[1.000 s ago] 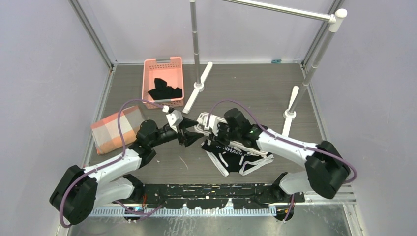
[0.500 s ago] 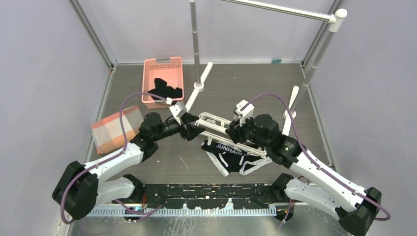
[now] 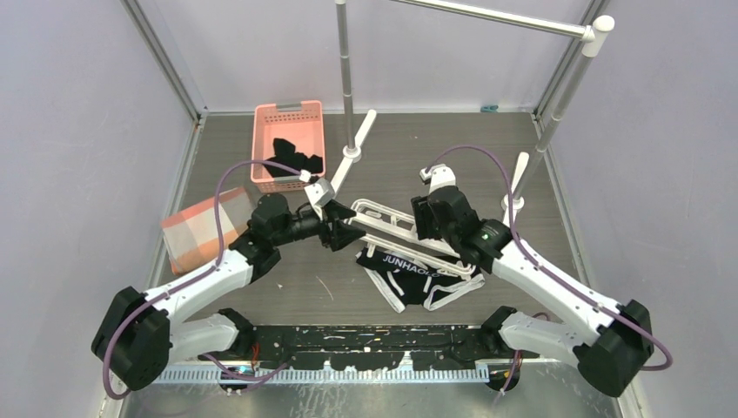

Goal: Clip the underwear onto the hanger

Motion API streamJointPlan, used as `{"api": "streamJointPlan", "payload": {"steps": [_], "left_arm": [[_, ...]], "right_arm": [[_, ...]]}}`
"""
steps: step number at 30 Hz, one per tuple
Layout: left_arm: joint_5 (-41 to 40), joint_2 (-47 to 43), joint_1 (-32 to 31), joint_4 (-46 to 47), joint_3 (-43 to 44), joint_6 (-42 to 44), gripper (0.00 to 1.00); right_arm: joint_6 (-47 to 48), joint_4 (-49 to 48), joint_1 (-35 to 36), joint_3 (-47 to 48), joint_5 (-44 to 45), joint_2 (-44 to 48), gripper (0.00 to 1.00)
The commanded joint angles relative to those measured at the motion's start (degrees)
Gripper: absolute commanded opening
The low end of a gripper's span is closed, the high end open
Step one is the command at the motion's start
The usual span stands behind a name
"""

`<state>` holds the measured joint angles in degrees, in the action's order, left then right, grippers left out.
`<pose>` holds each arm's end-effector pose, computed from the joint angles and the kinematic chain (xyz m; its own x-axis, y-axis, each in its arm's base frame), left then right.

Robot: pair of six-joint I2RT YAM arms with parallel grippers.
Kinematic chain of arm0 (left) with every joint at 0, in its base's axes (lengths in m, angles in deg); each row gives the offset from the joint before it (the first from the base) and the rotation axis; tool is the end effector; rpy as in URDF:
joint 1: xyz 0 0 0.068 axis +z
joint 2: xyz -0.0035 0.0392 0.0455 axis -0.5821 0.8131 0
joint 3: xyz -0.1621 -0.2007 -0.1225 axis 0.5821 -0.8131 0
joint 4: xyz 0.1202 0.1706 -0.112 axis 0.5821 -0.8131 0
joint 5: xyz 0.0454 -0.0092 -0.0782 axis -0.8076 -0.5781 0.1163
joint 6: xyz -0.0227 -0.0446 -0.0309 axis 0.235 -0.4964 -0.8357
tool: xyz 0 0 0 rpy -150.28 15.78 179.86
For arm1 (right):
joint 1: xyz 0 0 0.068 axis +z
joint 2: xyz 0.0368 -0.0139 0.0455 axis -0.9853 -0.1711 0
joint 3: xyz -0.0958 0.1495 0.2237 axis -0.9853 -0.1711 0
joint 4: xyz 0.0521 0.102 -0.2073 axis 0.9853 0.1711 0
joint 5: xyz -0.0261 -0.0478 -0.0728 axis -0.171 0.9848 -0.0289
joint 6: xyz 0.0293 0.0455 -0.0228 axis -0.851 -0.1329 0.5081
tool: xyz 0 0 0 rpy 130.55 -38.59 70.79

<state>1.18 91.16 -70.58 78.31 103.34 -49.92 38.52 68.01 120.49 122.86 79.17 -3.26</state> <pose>0.1727 -0.1500 0.2848 -0.2171 0.0108 -0.9761 0.9087 0.3674 -0.1980 0.1512 0.1096 0.3007 -0.5181 -0.2297 -0.8239 -0.3197 0.9455 -0.0626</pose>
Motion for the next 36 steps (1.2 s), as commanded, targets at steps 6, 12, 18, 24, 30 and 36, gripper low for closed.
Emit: {"api": "streamJointPlan", "payload": {"steps": [6, 12, 18, 24, 30, 36], "left_arm": [[0.76, -9.57, -0.22, -4.33, 3.02, -3.31, 0.61], [-0.92, -14.54, -0.26, -5.76, 1.02, -3.87, 0.65], [-1.72, -16.77, -0.22, -8.88, 0.69, -2.79, 0.65], [-2.61, -17.99, -0.31, -10.42, 0.58, -3.04, 0.68], [-7.97, -18.11, -0.26, -17.14, 4.55, -8.43, 0.74], [-8.49, -18.00, -0.21, -21.68, 8.27, -6.41, 0.75]], "right_arm": [[-8.26, -11.52, -9.95, 0.01, -6.60, -8.08, 0.54], [-8.77, -16.12, -10.63, -0.15, -14.12, -11.45, 0.47], [-8.44, -15.77, -10.59, 0.60, -13.52, -12.51, 0.28], [-5.87, -8.79, -10.63, 6.35, -9.77, -9.23, 0.01], [-2.50, -0.16, -10.60, 15.76, -7.76, -6.21, 0.01], [-3.12, 4.71, -10.61, 22.56, -7.74, -4.62, 0.01]]}}
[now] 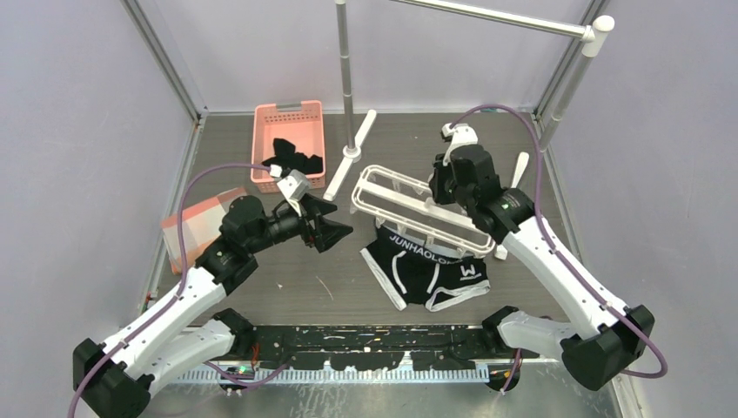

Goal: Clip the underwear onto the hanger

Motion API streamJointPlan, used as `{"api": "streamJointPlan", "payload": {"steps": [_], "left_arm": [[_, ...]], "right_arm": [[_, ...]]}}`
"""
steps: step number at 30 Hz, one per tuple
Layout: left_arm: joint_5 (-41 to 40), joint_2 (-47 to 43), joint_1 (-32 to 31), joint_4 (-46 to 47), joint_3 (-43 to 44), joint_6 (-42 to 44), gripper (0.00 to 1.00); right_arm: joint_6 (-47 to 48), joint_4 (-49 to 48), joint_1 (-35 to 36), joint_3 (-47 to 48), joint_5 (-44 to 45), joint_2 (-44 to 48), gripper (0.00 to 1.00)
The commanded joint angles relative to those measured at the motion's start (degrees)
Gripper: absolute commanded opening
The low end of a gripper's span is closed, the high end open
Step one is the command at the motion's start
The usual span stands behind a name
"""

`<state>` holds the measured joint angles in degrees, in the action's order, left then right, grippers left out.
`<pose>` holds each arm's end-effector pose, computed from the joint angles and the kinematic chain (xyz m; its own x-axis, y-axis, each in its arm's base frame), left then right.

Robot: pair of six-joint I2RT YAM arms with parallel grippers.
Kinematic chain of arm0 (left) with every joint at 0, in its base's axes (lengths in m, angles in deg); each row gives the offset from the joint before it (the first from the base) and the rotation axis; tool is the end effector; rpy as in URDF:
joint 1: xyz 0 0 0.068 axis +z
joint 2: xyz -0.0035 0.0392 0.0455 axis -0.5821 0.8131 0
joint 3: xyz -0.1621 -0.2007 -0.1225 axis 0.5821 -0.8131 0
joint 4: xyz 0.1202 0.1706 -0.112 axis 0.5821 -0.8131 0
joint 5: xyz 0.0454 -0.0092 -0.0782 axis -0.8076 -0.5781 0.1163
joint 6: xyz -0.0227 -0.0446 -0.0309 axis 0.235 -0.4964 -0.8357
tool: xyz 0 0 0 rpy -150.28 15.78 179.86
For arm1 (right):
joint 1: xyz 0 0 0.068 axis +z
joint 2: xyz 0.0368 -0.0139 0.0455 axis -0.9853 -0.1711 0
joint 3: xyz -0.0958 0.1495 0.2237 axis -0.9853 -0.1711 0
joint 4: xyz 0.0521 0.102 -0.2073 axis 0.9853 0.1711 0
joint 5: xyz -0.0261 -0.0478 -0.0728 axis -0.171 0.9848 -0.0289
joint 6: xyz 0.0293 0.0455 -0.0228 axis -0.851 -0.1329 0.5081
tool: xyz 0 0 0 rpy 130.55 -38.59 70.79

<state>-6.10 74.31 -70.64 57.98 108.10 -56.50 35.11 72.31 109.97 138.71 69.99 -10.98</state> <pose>0.1302 -0.1148 0.3266 -0.2891 -0.0722 -0.9546 0.8327 0.4729 -0.2880 0.1940 0.1022 0.3558 -0.5404 -0.0507 -0.8399 -0.2384 0.9665 0.0951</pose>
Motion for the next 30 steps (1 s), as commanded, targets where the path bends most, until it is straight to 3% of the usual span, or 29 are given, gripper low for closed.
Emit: {"api": "streamJointPlan", "payload": {"steps": [1, 15, 23, 27, 30], "left_arm": [[-1.21, -1.66, -0.17, -0.59, 3.24, 0.42, 0.75], [0.41, -2.03, -0.20, -5.88, 9.08, 9.62, 0.78], [4.63, 1.19, -0.22, -2.16, 13.98, 13.50, 0.78], [0.64, 3.41, -1.35, 5.24, 15.31, 13.60, 0.77], [-7.31, 6.17, -6.26, 8.27, 16.69, 15.98, 0.75]], "right_arm": [[0.36, 0.89, -0.11, 7.70, 1.42, 3.03, 0.01], [0.16, 8.43, -0.10, 24.83, 1.28, 1.41, 0.01], [1.15, 10.92, -0.07, 30.39, 3.23, -0.33, 0.01], [-0.69, 11.13, -0.11, 31.09, 4.83, -0.65, 0.01], [-3.88, 10.00, -0.10, 30.68, 6.42, -0.24, 0.01]]}}
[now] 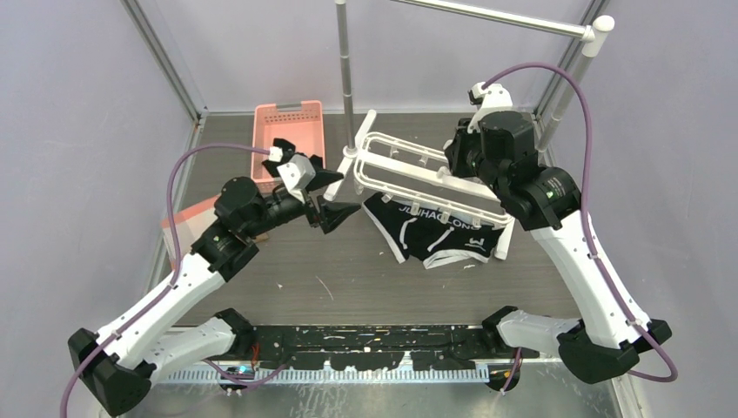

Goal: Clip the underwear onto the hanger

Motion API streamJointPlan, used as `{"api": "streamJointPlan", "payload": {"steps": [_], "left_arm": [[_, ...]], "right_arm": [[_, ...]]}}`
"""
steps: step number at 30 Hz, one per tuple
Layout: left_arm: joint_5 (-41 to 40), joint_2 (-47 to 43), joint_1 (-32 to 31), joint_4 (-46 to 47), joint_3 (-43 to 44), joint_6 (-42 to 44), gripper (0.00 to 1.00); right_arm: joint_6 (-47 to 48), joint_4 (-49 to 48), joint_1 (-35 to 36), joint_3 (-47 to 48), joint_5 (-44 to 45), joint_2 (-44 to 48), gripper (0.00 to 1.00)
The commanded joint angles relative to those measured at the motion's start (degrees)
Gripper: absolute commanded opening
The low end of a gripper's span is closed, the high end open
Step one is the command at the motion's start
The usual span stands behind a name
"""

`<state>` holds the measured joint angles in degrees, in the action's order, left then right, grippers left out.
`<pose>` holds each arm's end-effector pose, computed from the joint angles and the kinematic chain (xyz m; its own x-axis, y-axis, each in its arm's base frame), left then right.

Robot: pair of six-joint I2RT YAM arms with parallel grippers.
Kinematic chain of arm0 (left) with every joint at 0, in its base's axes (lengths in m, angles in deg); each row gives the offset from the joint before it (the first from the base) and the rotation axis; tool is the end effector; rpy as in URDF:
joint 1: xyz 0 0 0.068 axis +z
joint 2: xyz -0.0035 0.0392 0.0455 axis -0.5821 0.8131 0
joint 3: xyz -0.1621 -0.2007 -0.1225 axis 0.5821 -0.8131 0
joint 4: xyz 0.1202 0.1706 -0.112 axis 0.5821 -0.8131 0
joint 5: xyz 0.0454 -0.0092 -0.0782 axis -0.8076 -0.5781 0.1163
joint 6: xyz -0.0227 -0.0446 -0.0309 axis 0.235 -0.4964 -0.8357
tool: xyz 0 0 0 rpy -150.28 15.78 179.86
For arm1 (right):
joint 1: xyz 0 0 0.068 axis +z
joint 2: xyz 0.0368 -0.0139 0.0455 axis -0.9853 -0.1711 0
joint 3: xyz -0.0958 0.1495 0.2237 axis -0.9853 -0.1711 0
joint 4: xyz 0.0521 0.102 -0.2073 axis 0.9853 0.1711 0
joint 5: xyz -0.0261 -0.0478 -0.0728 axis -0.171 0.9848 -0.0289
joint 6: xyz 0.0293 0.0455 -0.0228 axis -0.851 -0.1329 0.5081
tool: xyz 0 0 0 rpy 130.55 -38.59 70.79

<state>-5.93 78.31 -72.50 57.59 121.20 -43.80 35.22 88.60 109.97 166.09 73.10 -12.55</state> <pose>0.1340 -0.1247 0.3915 0.0235 -0.0544 -0.9982 0.8968 0.4424 -0.0030 0.1691 0.0853 0.4664 -0.4026 0.0232 -0.9151 -0.2095 0.9708 0.1168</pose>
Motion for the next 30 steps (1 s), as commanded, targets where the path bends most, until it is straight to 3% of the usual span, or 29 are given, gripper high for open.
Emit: {"api": "streamJointPlan", "payload": {"steps": [1, 7, 13, 17, 23, 30], "left_arm": [[-10.54, 3.32, -6.79, 8.98, 4.35, 4.66, 0.75], [-27.15, 11.30, -19.69, 15.47, 7.00, 13.15, 0.76], [-36.79, 19.06, -25.32, 21.45, 10.38, 18.82, 0.76], [-35.43, 18.41, -25.33, 12.31, 13.72, 17.74, 0.78], [-25.07, 12.41, -25.35, 4.50, 11.61, 20.05, 0.82], [-34.51, 4.30, -25.06, -11.84, 11.81, 13.76, 0.84]], "right_arm": [[-5.37, -6.75, -0.16, 3.19, 3.99, 1.47, 0.01], [-11.67, -7.76, -0.12, 3.41, 6.73, 0.70, 0.01], [-11.10, -6.66, -0.12, 3.61, 5.60, -0.44, 0.01], [-1.84, -6.38, -0.09, 2.80, -0.56, -0.32, 0.01], [7.42, -7.48, -0.12, -0.18, -9.86, 2.53, 0.01], [19.11, -6.32, -0.12, -4.99, -18.57, 5.43, 0.01]]}}
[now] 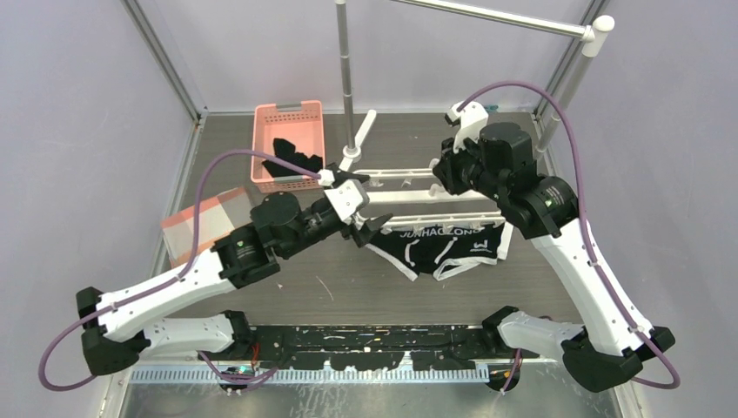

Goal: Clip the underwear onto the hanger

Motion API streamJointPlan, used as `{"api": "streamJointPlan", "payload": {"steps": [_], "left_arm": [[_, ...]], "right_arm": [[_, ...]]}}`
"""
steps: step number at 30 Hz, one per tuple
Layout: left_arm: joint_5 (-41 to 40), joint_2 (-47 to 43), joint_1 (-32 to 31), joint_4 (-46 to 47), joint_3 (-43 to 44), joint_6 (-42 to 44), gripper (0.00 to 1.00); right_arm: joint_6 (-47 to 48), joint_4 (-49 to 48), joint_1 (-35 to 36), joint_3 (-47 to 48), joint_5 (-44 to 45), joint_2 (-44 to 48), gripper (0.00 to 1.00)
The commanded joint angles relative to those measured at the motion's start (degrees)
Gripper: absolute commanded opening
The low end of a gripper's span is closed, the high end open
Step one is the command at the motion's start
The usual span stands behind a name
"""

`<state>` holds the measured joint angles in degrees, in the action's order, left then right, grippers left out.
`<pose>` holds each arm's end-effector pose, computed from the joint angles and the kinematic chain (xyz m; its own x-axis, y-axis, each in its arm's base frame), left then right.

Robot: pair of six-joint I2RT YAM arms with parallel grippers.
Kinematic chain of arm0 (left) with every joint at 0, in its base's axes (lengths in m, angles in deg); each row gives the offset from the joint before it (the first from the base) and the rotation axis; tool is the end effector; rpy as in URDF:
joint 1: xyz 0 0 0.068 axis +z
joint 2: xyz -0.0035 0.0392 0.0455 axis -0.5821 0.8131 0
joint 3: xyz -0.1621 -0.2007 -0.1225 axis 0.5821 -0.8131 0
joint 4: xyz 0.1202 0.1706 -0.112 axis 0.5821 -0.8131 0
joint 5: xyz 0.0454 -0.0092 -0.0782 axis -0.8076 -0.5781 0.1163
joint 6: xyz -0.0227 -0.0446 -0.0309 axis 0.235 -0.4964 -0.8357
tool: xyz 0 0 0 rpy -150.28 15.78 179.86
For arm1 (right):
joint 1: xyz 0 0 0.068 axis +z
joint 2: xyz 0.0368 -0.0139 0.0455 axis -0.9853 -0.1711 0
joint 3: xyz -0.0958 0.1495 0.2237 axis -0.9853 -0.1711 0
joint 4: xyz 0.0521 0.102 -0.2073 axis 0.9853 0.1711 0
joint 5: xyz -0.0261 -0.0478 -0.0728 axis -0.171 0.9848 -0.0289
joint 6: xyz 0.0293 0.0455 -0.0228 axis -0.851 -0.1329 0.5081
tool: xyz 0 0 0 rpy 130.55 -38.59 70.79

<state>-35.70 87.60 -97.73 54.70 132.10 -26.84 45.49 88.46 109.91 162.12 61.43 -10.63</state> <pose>0.1060 -0.1959 0.4201 0.2431 0.0958 -0.9653 0.8236 0.5054 0.2576 0.1615 0.0906 0.4522 -0.3939 -0.1683 -0.9036 -0.4500 0.8925 0.0299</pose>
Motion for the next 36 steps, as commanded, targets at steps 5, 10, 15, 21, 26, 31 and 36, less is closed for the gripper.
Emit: {"api": "streamJointPlan", "payload": {"steps": [5, 10, 15, 21, 26, 31, 36], "left_arm": [[-8.39, -14.20, 0.23, -11.61, -5.62, -6.98, 0.86], [-13.58, -21.17, 0.25, -18.32, -9.18, -12.15, 0.94], [-17.54, -28.19, 0.25, -22.14, -14.11, -18.61, 0.94], [-20.96, -34.14, 0.19, -25.22, -18.07, -21.65, 0.94], [-25.14, -35.62, 0.25, -28.71, -18.04, -20.80, 0.95], [-23.95, -36.32, 0.23, -29.61, -19.21, -20.78, 0.95], [-24.35, -37.29, 0.25, -28.55, -20.17, -20.74, 0.95]], "right_arm": [[14.90, -4.76, -0.05, -3.31, -13.00, 2.50, 0.04], [16.55, -8.35, -0.03, -10.34, -13.87, -2.22, 0.15], [13.45, -18.82, 0.03, -17.39, -15.24, -9.10, 0.17], [13.40, -23.50, 0.88, -15.65, -17.56, -18.12, 0.25], [13.66, -24.34, 1.00, -15.72, -18.00, -22.91, 0.37], [11.70, -26.32, 1.05, -15.91, -14.72, -21.02, 0.48], [8.65, -32.32, 1.09, -20.06, -7.68, -11.63, 0.52]]}}
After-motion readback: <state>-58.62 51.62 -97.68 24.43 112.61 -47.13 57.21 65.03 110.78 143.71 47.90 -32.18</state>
